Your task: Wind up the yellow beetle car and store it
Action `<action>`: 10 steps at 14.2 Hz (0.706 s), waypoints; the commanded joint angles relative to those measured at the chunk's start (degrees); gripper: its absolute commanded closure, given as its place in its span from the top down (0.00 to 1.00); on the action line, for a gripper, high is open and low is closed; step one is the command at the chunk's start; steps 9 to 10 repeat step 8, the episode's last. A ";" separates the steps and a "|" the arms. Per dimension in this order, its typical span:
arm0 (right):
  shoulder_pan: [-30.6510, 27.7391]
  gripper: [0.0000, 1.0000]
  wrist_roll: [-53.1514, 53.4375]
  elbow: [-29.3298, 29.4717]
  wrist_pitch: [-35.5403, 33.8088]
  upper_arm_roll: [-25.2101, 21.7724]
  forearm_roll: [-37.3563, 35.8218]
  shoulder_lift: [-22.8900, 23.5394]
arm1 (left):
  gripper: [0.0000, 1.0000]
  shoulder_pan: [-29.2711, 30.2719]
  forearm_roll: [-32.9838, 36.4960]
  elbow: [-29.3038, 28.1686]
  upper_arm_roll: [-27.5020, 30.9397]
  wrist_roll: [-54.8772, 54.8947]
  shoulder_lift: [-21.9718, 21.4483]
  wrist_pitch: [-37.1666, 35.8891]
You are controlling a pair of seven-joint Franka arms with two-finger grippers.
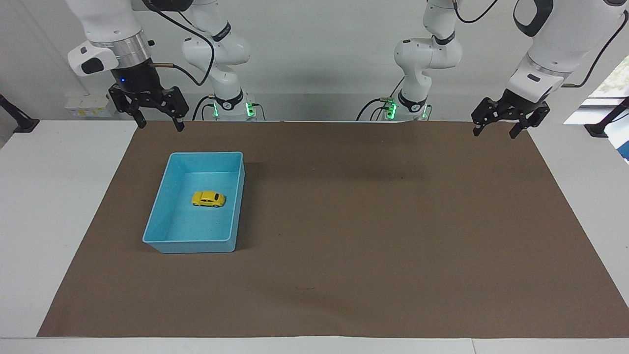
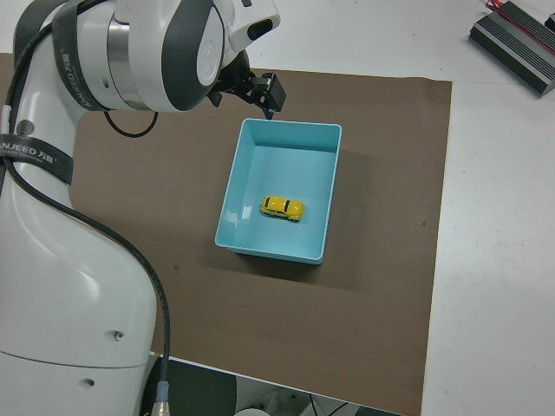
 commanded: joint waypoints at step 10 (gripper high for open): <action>-0.43 1.00 0.00 -0.41 -0.45 0.35 0.43 -0.60 | 1.00 0.36 0.53 -0.87 -0.23 -0.53 -1.09 -0.56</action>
